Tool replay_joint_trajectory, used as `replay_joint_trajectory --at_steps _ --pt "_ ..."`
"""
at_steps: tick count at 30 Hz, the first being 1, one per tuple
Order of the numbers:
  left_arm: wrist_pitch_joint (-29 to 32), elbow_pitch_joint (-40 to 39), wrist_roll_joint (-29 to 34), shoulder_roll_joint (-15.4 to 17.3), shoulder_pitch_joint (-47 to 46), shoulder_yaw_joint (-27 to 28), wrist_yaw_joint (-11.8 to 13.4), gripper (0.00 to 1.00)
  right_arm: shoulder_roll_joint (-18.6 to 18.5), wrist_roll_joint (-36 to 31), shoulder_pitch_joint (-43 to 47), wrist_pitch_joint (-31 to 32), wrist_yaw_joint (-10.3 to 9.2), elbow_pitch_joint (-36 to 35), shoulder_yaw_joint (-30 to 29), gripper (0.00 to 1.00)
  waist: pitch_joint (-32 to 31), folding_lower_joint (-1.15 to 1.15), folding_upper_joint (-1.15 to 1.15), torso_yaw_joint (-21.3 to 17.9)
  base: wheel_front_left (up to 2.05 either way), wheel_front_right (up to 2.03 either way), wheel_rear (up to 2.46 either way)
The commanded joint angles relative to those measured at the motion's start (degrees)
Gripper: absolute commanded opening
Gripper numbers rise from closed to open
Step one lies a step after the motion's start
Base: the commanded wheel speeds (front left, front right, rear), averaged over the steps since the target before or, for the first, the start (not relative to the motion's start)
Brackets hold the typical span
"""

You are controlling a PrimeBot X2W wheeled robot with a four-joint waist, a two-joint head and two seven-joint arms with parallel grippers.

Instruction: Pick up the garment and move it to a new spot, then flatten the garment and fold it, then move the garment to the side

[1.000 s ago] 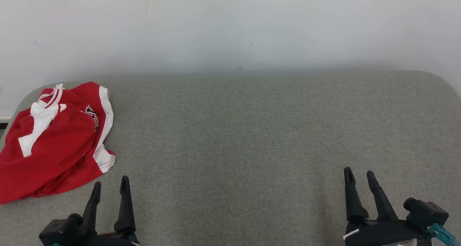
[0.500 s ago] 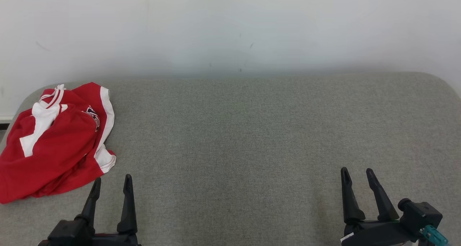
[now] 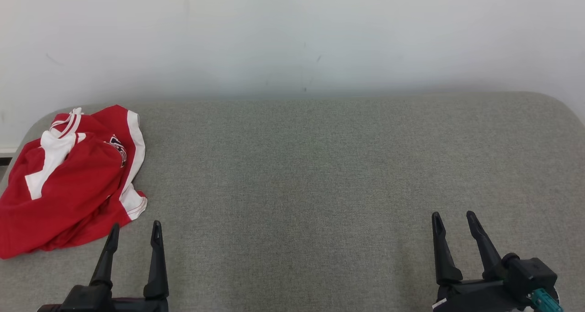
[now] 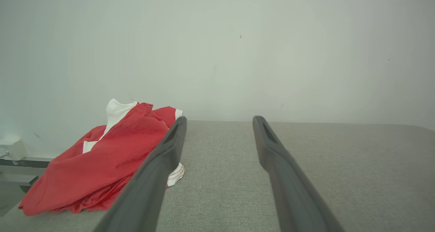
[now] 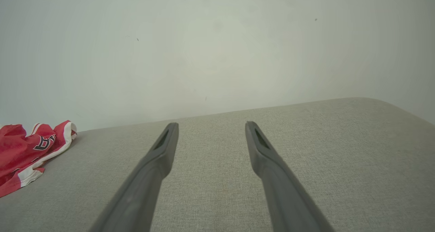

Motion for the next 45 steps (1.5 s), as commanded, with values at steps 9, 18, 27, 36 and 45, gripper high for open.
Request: replay_joint_trajectory --at_steps 9,18,27,36,45 --pt "-1.48 -1.40 4.20 0.83 0.96 0.79 -2.00 1.00 -0.19 -4.65 0.40 -1.38 -0.12 -0.53 0.09 1.00 -0.05 -0.01 0.00 0.13 0.00 0.00 0.00" --pt "-2.26 -1.02 5.98 0.50 1.59 1.53 -3.92 1.00 -0.20 -7.98 0.73 -2.24 -0.13 -0.74 0.21 1.00 -0.13 -0.01 0.00 0.35 0.00 0.00 0.00" --pt "-2.70 1.80 4.59 -0.36 1.49 2.29 -4.96 1.00 -0.20 -7.99 0.79 -2.56 -0.14 -0.66 -0.08 1.00 -0.41 -0.01 0.00 0.47 0.00 0.00 0.00" --pt "-2.69 2.73 3.36 -0.97 2.07 3.78 -5.09 1.00 -0.20 -5.79 0.73 -2.51 -0.14 0.31 -0.49 1.00 -0.56 -0.01 0.00 0.34 0.00 0.00 0.00" --pt "-2.70 3.42 2.60 -1.35 2.14 3.83 -4.82 1.00 -0.20 -4.66 0.73 -1.70 -0.14 0.18 -0.69 1.00 -0.58 -0.01 0.00 0.42 0.00 0.00 0.00"
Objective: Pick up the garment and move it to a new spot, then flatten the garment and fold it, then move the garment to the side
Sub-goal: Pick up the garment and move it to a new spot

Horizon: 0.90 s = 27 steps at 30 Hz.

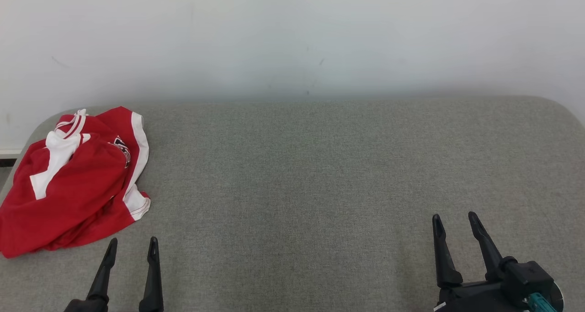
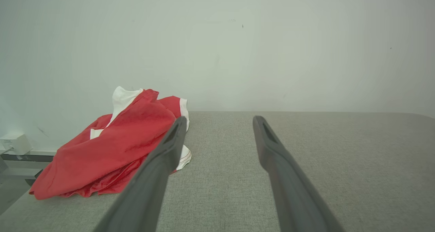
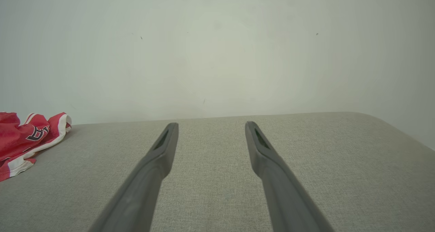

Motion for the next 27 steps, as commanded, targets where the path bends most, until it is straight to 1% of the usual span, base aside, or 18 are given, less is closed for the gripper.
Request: replay_joint_trajectory --at_steps 1,10,19,23,26,27 --pt "-0.20 0.14 -0.32 -0.05 0.28 0.07 0.16 1.00 -0.15 0.44 0.39 0.06 -0.14 -0.12 -0.10 1.00 -0.01 0.00 0.00 0.02 0.00 0.00 0.00" --pt "-0.19 0.61 -0.64 0.07 0.04 -0.12 0.27 1.00 -0.15 0.72 0.55 0.40 -0.14 -0.08 0.05 1.00 0.05 0.00 0.00 0.13 0.00 0.00 0.00" --pt "-0.19 0.40 -0.68 0.26 0.07 -0.22 0.89 1.00 -0.15 1.00 0.63 0.38 -0.14 0.10 0.10 1.00 0.17 0.00 0.00 0.33 0.00 0.00 0.00" --pt "-0.20 0.57 -0.51 0.40 -0.49 -0.22 0.95 1.00 -0.15 1.06 0.92 0.26 -0.14 0.06 -0.23 1.00 0.18 0.00 0.00 1.35 0.00 0.00 0.00" --pt "-0.19 0.94 -0.28 0.40 -0.81 0.23 1.87 1.00 -0.15 1.18 0.90 0.14 -0.14 0.26 -0.21 1.00 0.24 0.00 0.00 2.70 0.00 0.00 0.00" --pt "-0.20 1.37 -0.22 0.49 -0.83 0.52 2.29 1.00 -0.15 1.40 0.85 0.02 -0.14 0.51 -0.17 1.00 0.29 0.00 0.00 3.82 0.00 0.00 0.00"
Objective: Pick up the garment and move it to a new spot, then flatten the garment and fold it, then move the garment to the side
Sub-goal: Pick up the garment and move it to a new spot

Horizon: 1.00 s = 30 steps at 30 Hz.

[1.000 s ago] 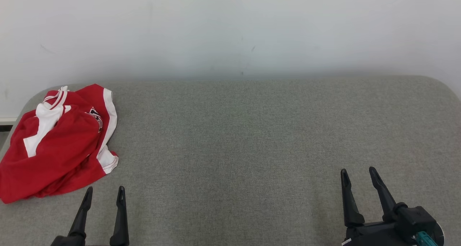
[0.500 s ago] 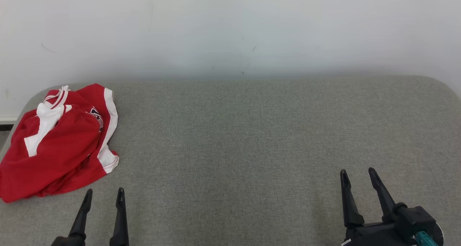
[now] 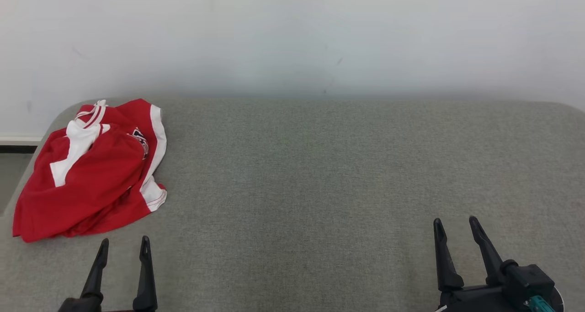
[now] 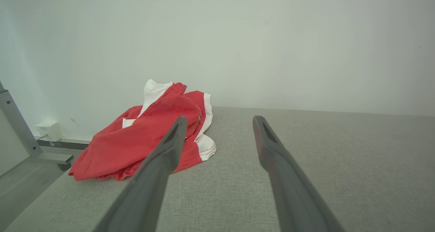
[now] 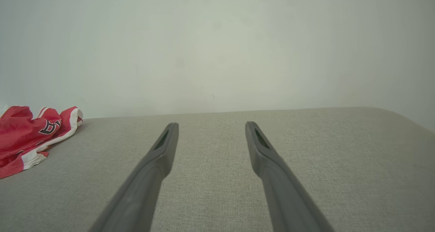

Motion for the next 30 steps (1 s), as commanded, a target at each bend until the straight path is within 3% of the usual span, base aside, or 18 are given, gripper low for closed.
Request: replay_joint_trajectory --at_steps 1,20,30 --pt "-0.18 0.33 -0.11 0.16 -0.31 0.38 0.39 1.00 -0.12 0.63 0.29 -0.25 -0.14 0.22 0.04 1.00 0.11 0.00 0.00 1.88 0.00 0.00 0.00" --pt "-0.18 1.12 -0.80 -0.02 0.13 0.91 1.07 1.00 -0.12 0.59 -0.06 -0.65 -0.14 1.21 0.69 1.00 1.24 0.00 0.00 17.59 0.00 0.00 0.00" --pt "-0.18 1.50 -0.82 -0.11 0.34 1.71 1.54 1.00 -0.12 0.43 -0.42 -0.66 -0.14 1.29 1.43 1.00 1.81 0.00 0.00 23.17 0.00 0.00 0.00"
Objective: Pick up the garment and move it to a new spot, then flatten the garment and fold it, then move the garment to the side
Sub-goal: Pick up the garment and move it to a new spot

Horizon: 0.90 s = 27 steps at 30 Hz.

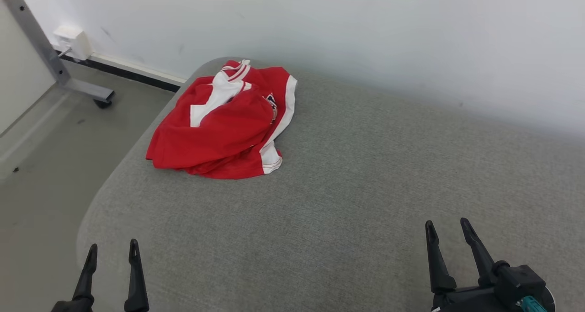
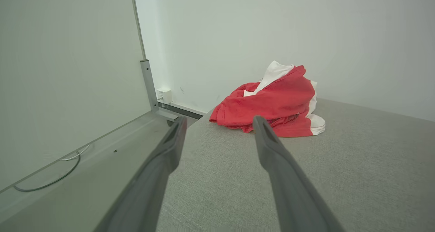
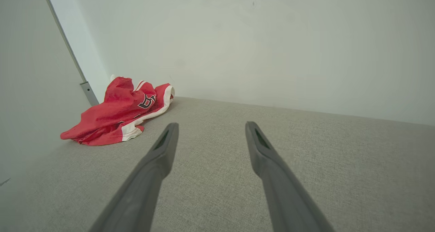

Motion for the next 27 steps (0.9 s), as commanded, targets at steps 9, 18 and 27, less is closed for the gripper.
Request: replay_joint_trajectory --at_steps 9,18,27 --pt "-0.18 0.34 -0.37 0.14 0.92 1.43 0.67 1.00 -0.14 -0.15 -0.79 -0.20 -0.14 0.50 0.65 1.00 0.61 0.00 0.00 5.40 0.00 0.00 0.00" --pt "-0.18 -0.09 -0.90 -0.42 1.79 2.77 0.98 1.00 -0.14 -0.09 -1.86 -0.28 -0.14 1.33 1.76 1.00 1.06 0.00 0.00 5.72 0.00 0.00 0.00" --pt "-0.18 1.16 -0.83 0.29 -1.42 2.98 0.42 1.00 -0.15 -0.85 -2.41 -0.45 -0.14 0.77 1.18 1.00 1.96 0.00 0.00 3.14 0.00 0.00 0.00"
